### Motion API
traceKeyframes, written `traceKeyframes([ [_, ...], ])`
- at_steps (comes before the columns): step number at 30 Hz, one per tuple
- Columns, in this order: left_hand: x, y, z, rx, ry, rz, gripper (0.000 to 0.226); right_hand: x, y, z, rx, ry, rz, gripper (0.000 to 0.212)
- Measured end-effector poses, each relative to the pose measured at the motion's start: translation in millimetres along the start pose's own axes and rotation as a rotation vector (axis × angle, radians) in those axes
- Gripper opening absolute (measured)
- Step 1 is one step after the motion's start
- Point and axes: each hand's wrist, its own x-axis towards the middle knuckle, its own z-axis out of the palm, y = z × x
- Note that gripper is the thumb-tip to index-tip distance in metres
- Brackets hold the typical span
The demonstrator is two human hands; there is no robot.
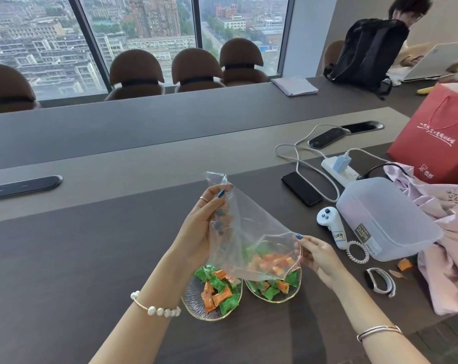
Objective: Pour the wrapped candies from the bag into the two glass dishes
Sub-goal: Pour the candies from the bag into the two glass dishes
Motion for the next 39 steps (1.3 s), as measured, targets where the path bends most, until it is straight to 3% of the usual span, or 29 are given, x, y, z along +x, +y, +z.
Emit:
traceKeyframes([
  [16, -14.1, 8.8, -24.3, -0.002, 0.011, 0.058, 0.015, -18.8, -19.4, -1.4, 0.105, 0.058, -0.111, 0.01],
  [22, -24.9, 8.9, -60.4, 0.164, 0.263, 0.136, 0.018, -27.2, -20.4, 6.6, 0.079, 0.051, -0.154, 0.007],
  [28, -49.2, 16.9, -102.8, 0.204, 0.369, 0.148, 0.024, -34.1, -24.5, 32.3, 0.002, 0.022, -0.222, 0.009],
  [33, -75.5, 26.6, -140.8, 0.195, 0.461, 0.162, 0.025, -37.5, -20.2, 76.5, -0.064, -0.036, -0.25, 0.009],
  [39, -116.9, 49.2, -198.0, 0.402, 0.608, 0.21, 0.015, -39.6, 0.2, 144.4, -0.209, -0.109, -0.275, 0.013],
])
